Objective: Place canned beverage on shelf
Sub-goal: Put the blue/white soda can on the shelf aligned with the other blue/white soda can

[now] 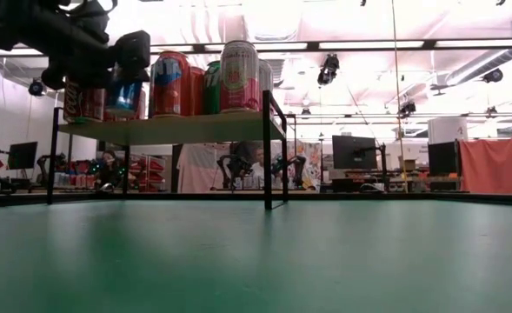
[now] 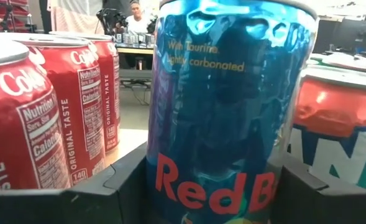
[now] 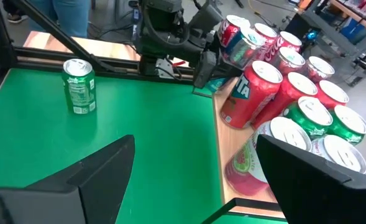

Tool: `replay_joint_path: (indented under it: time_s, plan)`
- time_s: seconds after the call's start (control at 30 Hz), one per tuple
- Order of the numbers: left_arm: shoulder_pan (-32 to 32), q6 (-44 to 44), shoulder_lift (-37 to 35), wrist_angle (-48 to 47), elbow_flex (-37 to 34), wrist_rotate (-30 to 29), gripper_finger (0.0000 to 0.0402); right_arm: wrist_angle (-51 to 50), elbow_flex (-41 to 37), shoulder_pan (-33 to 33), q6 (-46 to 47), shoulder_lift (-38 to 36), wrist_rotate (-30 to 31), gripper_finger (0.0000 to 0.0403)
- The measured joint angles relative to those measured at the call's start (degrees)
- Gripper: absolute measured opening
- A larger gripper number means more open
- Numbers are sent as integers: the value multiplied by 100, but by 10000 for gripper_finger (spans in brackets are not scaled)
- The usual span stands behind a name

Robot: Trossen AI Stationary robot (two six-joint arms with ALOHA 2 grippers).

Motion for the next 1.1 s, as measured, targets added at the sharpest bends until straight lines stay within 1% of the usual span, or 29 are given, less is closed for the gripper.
replay_joint_path:
  time_s: [0.17,1.1]
  plan:
    - [72,-144,64,56,0,-2,231,-1,0,2,-18,0,2,328]
    - [368,-115,208,113,0,-2,233,-11,0,2,-105,0,4,328]
